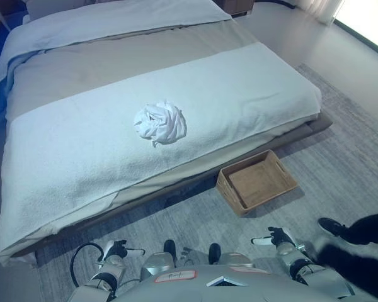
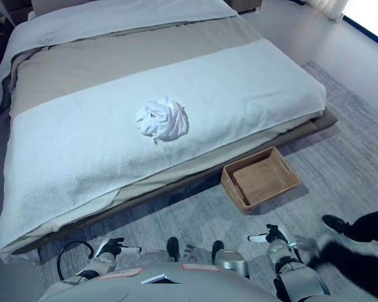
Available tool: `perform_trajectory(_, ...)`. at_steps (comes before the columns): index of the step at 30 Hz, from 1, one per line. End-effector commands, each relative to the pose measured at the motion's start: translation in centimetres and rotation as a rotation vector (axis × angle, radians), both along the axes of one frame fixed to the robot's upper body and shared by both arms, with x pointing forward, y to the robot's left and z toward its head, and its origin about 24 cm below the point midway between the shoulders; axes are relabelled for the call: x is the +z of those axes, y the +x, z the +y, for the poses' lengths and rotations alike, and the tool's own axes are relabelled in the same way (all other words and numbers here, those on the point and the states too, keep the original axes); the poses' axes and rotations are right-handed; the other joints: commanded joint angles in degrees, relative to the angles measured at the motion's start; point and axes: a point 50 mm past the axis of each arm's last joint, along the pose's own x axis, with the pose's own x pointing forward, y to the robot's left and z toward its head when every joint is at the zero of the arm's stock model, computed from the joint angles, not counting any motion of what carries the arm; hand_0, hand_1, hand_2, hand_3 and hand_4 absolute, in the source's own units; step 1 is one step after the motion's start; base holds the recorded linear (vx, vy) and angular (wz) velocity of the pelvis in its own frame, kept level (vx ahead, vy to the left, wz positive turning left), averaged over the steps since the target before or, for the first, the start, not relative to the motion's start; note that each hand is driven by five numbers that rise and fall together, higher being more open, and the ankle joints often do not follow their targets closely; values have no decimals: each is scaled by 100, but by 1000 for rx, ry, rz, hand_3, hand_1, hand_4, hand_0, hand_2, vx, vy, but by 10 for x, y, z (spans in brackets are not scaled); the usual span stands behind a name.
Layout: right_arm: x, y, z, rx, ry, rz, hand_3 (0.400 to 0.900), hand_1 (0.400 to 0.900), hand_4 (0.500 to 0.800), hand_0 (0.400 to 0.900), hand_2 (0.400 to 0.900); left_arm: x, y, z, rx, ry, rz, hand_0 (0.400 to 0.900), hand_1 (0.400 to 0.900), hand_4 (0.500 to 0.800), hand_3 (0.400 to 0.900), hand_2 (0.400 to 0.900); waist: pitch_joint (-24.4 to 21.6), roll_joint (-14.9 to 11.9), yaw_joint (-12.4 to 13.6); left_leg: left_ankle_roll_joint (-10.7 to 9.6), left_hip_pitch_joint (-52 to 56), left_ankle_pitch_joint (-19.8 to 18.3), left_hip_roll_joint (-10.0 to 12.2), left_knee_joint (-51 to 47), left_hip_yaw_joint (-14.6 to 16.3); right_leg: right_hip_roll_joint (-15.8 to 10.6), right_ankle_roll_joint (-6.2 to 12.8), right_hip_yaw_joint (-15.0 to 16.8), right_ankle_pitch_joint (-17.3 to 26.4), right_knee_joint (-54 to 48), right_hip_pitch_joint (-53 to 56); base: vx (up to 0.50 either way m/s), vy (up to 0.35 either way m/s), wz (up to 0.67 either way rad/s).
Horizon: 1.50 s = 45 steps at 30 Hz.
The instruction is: Put the clothes on the bed into the basket.
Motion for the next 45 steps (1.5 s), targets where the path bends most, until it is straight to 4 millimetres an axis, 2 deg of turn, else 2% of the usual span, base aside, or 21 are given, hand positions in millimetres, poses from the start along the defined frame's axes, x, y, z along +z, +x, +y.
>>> perform_trajectory(1,8,16,-14,39,-63,-25,900,900,800,900,900,4,9,13,-45,68,13,900,900,800,900,900,59,-126,83,-57,230,-394,-299,22,392,35,252,194,-214,18,19,0,0,0)
perform_trajectory(22,8,16,-10,39,-57,-31,900,900,800,900,900,6,9,18,-35,95,9,900,900,800,900,900,114,-186,121,-38,213,-428,-305,22,322,30,275,170,-231,18,-3,7,2,1)
perform_trajectory(28,8,18,-11,39,-56,-33,900,900,800,900,900,7,11,21,-30,103,5,900,900,800,900,900,142,-186,141,54,153,-457,-379,22,308,-27,315,180,-195,18,-44,29,66,0)
perform_trajectory(35,11,30,-7,37,-48,-73,900,900,800,900,900,11,19,26,-19,123,-27,900,900,800,900,900,182,-152,168,159,24,-470,-489,22,306,-174,406,208,-170,177,-234,32,113,-3)
perform_trajectory(39,13,33,-9,34,-50,-81,900,900,800,900,900,14,25,28,-8,127,-55,900,900,800,900,900,260,-101,253,317,75,-503,-595,22,213,-245,438,312,-314,835,-512,43,145,-13)
perform_trajectory(41,13,30,-12,17,-50,-79,900,900,800,900,900,14,26,27,-5,120,-59,900,900,800,900,900,339,-34,235,462,147,-630,-697,147,110,-318,411,353,-360,1938,-883,62,237,15)
perform_trajectory(42,13,29,-14,12,-54,-75,900,900,800,900,900,14,28,27,-2,118,-64,900,900,800,900,900,464,-21,174,541,212,-659,-782,222,35,-404,347,409,-170,2687,-1174,30,266,50)
perform_trajectory(43,13,28,-14,1,-55,-81,900,900,800,900,900,16,31,28,-5,121,-73,900,900,800,900,900,597,6,91,575,259,-634,-792,235,-56,-359,267,488,-102,3372,-1477,25,211,63)
perform_trajectory(45,12,25,-14,-19,-49,-82,900,900,800,900,900,17,34,29,-20,127,-75,900,900,800,900,900,678,36,8,536,368,-624,-758,182,-210,-182,188,516,-193,3671,-1872,100,95,74)
